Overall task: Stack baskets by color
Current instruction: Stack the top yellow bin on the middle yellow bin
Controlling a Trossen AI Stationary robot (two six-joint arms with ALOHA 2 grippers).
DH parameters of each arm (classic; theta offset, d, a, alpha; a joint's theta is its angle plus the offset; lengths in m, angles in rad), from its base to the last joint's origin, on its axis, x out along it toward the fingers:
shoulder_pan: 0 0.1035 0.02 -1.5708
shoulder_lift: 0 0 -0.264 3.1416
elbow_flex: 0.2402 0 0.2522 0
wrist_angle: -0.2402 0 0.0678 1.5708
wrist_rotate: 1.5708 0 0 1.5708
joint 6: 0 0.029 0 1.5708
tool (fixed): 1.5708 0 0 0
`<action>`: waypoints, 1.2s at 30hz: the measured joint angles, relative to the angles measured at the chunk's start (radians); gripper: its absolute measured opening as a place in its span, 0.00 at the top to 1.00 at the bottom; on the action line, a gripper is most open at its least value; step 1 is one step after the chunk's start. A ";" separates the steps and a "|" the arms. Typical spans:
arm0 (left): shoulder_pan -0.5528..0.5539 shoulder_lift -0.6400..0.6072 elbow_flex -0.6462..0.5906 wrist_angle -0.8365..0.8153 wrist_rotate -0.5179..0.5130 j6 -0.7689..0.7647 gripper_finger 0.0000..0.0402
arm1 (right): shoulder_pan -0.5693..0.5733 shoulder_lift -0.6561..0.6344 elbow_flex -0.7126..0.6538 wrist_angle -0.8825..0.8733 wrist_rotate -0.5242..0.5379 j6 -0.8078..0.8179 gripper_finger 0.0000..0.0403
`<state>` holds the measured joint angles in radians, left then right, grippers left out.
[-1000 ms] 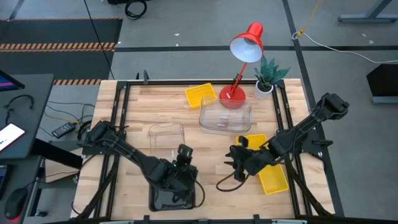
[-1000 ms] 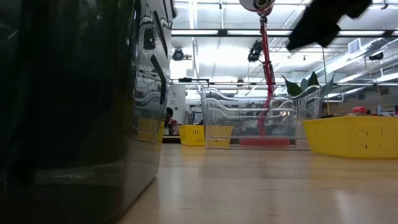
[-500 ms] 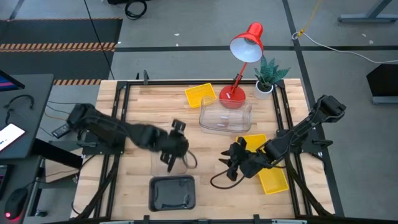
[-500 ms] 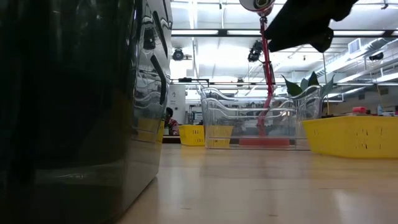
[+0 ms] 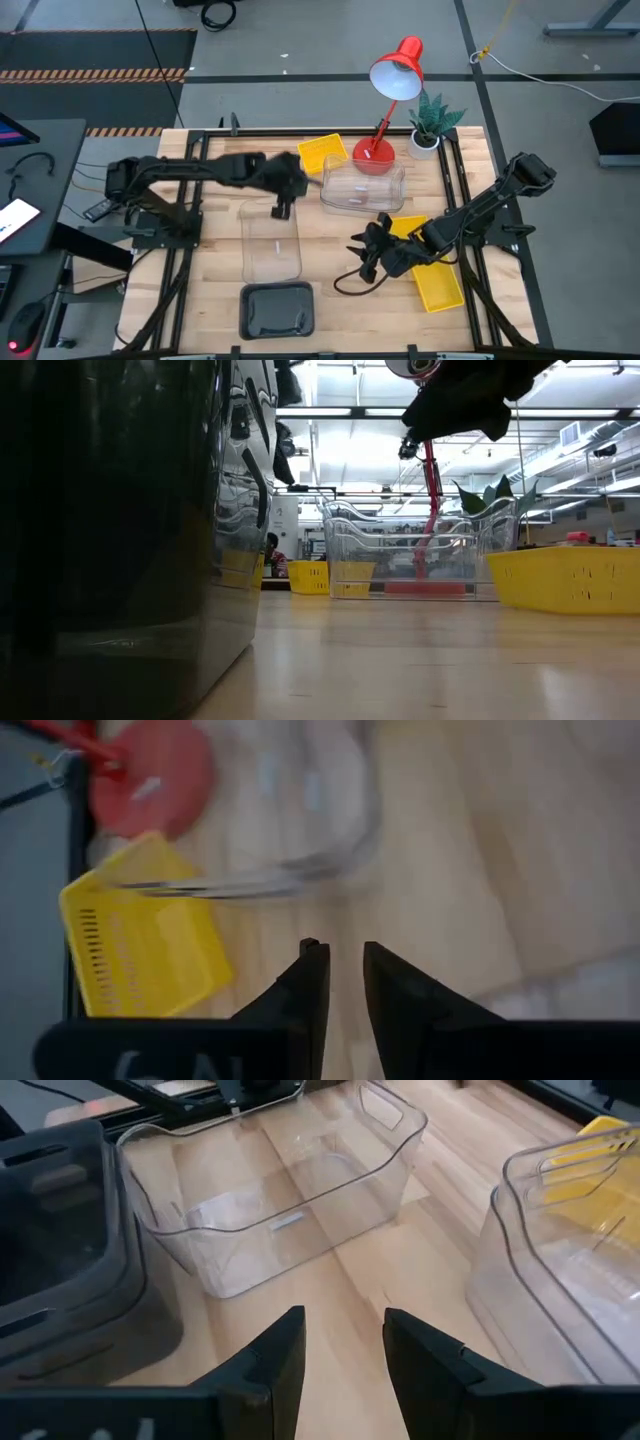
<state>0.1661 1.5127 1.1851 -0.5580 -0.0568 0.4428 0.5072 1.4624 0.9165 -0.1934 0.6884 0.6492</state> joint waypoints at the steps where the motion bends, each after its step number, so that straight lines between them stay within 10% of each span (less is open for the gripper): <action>1: 0.028 0.000 0.000 0.025 0.018 -0.018 0.82 | -0.004 0.000 0.000 0.000 0.000 -0.006 0.65; 24: 0.266 0.339 0.307 -0.282 -0.034 -0.029 0.71 | -0.031 0.011 0.000 0.005 -0.005 -0.153 0.65; 36: 0.211 0.407 0.346 -0.269 -0.154 0.061 0.43 | -0.006 0.010 0.000 0.045 -0.081 -0.078 0.65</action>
<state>0.3771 1.9196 1.5314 -0.8269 -0.2111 0.5042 0.5008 1.4727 0.9169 -0.1483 0.6071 0.5711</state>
